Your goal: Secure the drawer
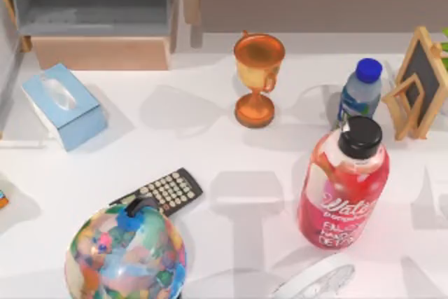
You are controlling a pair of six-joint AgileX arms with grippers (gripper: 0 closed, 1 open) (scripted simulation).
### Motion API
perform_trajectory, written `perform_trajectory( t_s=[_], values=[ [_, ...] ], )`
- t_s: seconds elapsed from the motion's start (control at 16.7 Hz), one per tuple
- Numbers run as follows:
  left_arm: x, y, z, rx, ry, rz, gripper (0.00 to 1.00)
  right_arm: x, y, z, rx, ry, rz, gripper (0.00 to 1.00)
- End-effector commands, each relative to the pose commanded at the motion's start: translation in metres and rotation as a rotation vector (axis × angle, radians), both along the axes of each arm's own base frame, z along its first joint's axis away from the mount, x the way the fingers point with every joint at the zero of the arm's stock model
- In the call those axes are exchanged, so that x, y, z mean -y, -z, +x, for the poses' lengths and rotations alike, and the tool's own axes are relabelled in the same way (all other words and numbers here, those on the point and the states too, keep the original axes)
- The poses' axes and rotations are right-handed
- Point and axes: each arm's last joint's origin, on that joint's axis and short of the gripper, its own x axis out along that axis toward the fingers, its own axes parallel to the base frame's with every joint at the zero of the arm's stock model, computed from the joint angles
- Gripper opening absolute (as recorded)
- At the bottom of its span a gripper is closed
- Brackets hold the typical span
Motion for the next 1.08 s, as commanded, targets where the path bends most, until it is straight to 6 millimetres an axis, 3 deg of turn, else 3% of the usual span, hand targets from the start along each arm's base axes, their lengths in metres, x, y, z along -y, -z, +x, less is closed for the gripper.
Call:
perform_trajectory(
  t_s=[0.48, 0.84, 1.08],
  values=[
    [0.002, 0.001, 0.056, -0.003, 0.001, -0.004, 0.0, 0.0, 0.0, 0.0, 0.0, 0.0, 0.0, 1.0],
    [0.0, 0.002, 0.058, -0.009, -0.004, -0.008, 0.0, 0.0, 0.0, 0.0, 0.0, 0.0, 0.0, 1.0],
    [-0.001, 0.001, 0.08, -0.006, -0.006, -0.004, 0.0, 0.0, 0.0, 0.0, 0.0, 0.0, 0.0, 1.0]
  ],
)
